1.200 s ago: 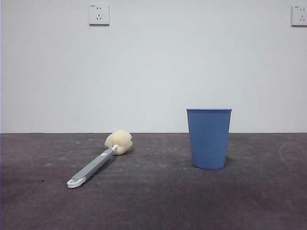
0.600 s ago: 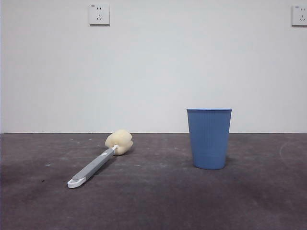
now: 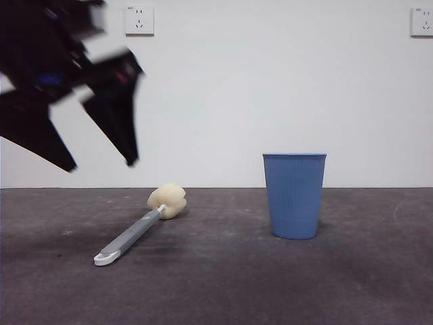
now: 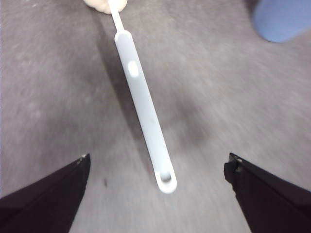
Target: Pick up the cup brush,pick up the cup,insert the brush into the cup,clean the cup,put the cup brush back,put the cup back to the fixed position on the table
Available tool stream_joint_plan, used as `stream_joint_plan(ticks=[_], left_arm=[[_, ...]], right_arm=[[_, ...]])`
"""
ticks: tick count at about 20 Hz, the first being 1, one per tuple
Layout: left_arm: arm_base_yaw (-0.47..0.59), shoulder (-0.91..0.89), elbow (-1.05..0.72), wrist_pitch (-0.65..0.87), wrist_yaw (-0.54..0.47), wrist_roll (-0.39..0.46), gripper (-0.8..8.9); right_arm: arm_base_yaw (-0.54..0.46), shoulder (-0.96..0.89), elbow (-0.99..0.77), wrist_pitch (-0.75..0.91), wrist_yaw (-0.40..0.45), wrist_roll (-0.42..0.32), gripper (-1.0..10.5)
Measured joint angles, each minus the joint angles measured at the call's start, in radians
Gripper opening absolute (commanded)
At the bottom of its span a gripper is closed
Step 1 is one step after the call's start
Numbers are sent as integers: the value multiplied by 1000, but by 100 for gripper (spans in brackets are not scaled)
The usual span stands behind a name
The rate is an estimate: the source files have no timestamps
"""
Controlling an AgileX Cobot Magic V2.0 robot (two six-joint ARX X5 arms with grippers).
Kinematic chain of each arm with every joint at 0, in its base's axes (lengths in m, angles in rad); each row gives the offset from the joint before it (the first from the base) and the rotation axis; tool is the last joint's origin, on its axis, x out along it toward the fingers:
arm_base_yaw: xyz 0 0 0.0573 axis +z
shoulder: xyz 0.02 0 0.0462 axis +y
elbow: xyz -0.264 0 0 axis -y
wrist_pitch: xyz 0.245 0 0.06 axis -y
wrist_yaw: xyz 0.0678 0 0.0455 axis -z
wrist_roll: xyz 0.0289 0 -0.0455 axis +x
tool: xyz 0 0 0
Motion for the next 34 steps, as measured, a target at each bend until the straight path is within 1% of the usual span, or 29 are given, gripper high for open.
stream_joint_plan(ticks=[1, 6, 12, 13, 16, 18, 19, 20, 26, 31, 32, 34], left_arm=[[-6, 51, 22, 6, -17, -2, 467], [-11, 262, 87, 28, -33, -27, 466], [-11, 343, 88, 61, -57, -70, 462], [-11, 357, 88, 61, -59, -74, 433], [-11, 371, 92, 61, -72, -79, 270], [-12, 372, 92, 68, -70, -81, 97], [-15, 373, 92, 70, -65, -82, 31], [-18, 373, 92, 72, -58, -84, -12], [-31, 367, 92, 66, -48, -94, -9], [-31, 275, 92, 48, -47, -89, -9], [-31, 242, 92, 45, -47, -82, -9], [-31, 174, 92, 14, -44, -69, -9]], right_arm=[[0, 0, 0, 0, -2, 2, 598], [5, 0, 0, 0, -2, 2, 598], [5, 0, 0, 0, -3, 2, 596], [5, 0, 0, 0, -3, 2, 596], [5, 0, 0, 0, -3, 2, 596], [5, 0, 0, 1, -3, 2, 595], [5, 0, 0, 1, -3, 2, 595], [5, 1, 0, 2, -3, 2, 595], [5, 5, 0, 7, -3, 8, 595], [5, 39, 0, 14, -5, 34, 595], [7, 53, 0, 35, -13, 36, 595], [20, 80, 0, 111, -74, 44, 594]])
